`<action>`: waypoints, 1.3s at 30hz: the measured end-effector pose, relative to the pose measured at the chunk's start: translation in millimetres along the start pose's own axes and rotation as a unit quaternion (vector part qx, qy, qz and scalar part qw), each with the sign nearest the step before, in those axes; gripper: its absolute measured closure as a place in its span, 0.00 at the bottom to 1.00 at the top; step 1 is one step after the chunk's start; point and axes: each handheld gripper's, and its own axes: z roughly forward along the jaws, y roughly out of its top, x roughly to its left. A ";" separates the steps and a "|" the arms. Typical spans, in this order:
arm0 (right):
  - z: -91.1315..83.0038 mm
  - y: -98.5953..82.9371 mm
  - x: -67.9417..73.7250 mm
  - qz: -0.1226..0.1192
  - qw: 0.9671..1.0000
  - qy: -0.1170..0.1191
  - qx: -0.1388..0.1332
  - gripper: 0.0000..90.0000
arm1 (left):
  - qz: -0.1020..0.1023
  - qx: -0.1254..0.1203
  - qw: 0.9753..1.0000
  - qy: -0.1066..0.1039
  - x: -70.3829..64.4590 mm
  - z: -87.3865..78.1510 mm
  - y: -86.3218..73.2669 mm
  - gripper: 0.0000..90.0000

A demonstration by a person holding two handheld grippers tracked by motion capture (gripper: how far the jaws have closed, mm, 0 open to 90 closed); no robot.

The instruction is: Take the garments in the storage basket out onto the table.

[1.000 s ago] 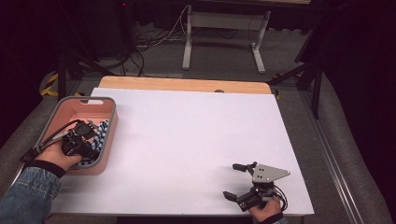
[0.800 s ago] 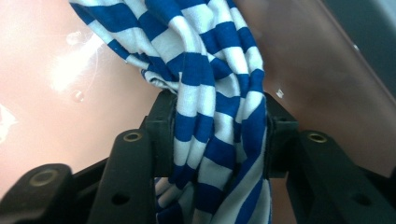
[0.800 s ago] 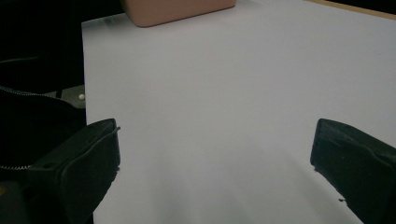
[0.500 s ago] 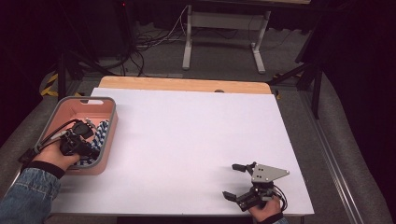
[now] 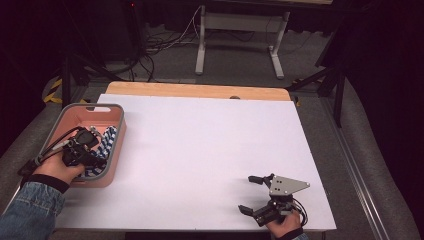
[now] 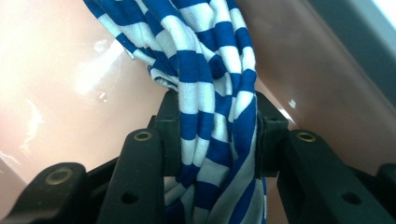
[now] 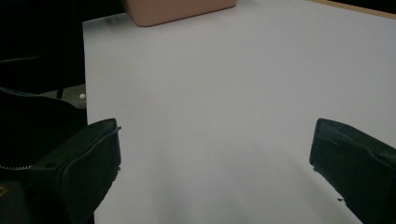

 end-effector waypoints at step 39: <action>-1.6 0.3 0.9 -0.003 1.000 -0.004 -0.003 0.03 | -0.014 -0.226 0.973 0.036 -7.7 -65.4 -21.8 0.71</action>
